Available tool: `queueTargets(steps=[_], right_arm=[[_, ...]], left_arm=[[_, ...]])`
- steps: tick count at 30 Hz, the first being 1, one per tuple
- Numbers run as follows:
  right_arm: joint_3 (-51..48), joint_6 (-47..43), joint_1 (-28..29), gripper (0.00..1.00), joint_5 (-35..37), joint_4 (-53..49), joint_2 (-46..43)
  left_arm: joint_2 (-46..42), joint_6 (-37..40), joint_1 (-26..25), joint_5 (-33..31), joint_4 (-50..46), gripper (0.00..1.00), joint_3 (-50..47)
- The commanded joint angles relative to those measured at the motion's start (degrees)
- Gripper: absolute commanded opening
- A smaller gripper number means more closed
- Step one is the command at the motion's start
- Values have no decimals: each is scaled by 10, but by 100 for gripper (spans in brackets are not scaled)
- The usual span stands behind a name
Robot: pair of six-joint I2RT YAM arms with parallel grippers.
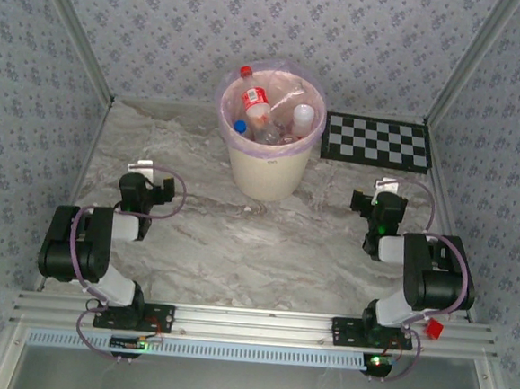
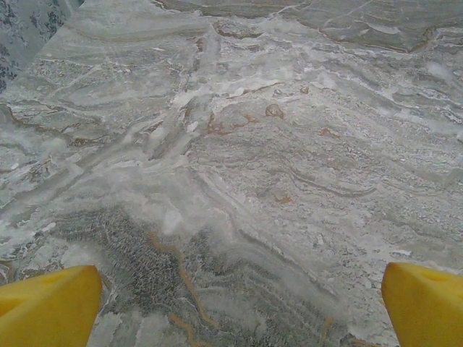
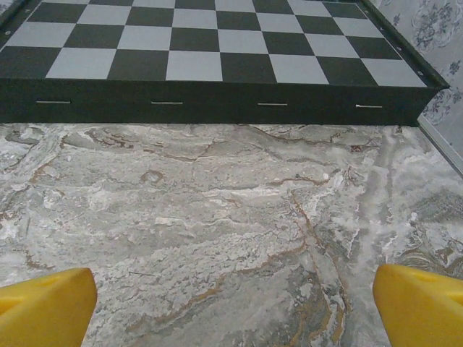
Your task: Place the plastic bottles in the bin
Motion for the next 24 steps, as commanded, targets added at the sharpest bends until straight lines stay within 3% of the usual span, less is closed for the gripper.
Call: queueTargets(steps=[1, 24], right_arm=[[-1, 2, -1, 100, -7, 18, 3], [1, 3, -3, 100, -12, 14, 4]], left_arm=[[-1, -5, 0, 11, 27, 99, 10], [-1, -5, 0, 10, 26, 99, 10]])
